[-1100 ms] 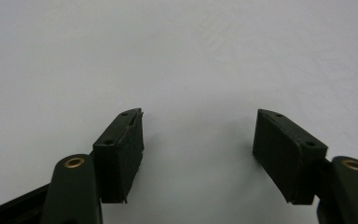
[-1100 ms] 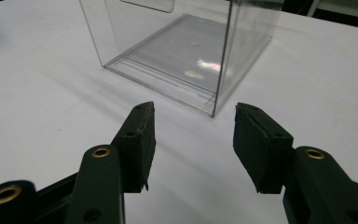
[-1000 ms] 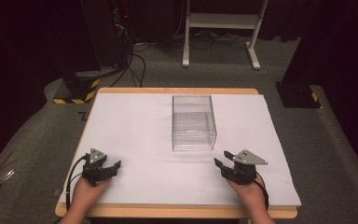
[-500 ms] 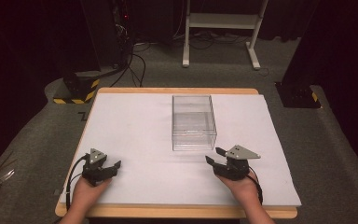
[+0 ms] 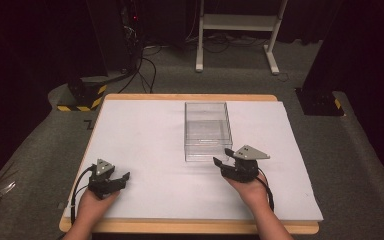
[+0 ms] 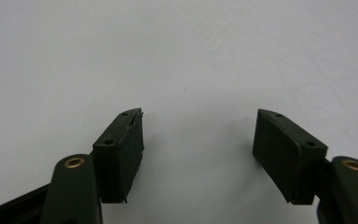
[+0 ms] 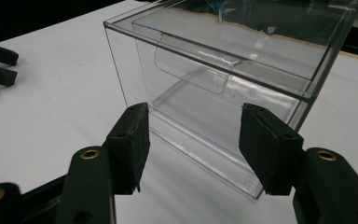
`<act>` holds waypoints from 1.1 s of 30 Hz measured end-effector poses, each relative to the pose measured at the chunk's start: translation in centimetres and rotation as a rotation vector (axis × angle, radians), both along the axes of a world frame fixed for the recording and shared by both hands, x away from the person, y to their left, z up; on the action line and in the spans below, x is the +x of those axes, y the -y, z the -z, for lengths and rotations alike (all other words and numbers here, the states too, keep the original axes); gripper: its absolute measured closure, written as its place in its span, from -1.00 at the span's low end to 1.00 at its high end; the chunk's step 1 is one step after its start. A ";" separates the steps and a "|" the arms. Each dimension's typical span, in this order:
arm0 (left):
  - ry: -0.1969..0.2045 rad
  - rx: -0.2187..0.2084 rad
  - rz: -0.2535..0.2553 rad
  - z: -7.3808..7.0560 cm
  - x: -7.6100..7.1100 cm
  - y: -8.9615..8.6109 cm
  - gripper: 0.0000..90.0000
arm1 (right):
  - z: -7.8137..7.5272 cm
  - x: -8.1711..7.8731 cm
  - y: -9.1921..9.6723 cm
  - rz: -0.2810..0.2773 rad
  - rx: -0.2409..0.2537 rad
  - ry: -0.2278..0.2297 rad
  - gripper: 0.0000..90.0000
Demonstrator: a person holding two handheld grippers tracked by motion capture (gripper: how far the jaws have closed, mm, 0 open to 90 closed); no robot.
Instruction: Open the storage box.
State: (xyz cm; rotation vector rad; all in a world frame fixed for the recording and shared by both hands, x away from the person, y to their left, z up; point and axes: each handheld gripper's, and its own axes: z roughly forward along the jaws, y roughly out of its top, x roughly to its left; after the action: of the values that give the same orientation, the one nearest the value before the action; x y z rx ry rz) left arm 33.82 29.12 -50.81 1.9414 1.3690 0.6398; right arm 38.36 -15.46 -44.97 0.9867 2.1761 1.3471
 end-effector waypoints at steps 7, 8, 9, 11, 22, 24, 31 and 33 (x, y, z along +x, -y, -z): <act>0.000 0.000 0.000 0.0 0.0 0.0 -0.25 | 0.6 0.9 -0.9 0.028 -0.005 0.019 -0.01; 0.001 0.000 0.001 0.0 0.0 0.0 -0.25 | 0.6 1.0 -1.0 0.029 -0.003 0.017 -0.01; 0.001 0.000 0.000 0.0 0.0 0.0 -0.25 | 0.7 1.2 -1.1 0.033 -0.001 0.016 0.00; 0.000 -0.002 0.001 0.0 0.0 0.0 -0.25 | 0.8 1.5 -1.2 0.036 0.007 0.017 0.03; 0.005 0.002 0.007 0.0 -0.1 0.1 -0.21 | 1.2 2.7 -1.5 0.024 0.052 0.013 0.17; 0.005 0.002 0.007 0.0 -0.1 0.1 -0.21 | 1.3 2.8 -1.5 0.018 0.054 0.015 0.20; 0.005 0.002 0.006 0.0 -0.1 0.1 -0.21 | 1.6 3.4 -1.7 0.001 0.074 0.006 0.27; 0.005 0.003 0.007 0.0 -0.1 0.1 -0.21 | 1.7 3.4 -1.8 -0.006 0.076 0.005 0.28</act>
State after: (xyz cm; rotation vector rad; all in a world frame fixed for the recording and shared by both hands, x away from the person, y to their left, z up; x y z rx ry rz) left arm 33.76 29.05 -50.82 1.9449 1.3582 0.6437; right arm 41.77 -13.71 -46.68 1.0044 2.1395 1.4435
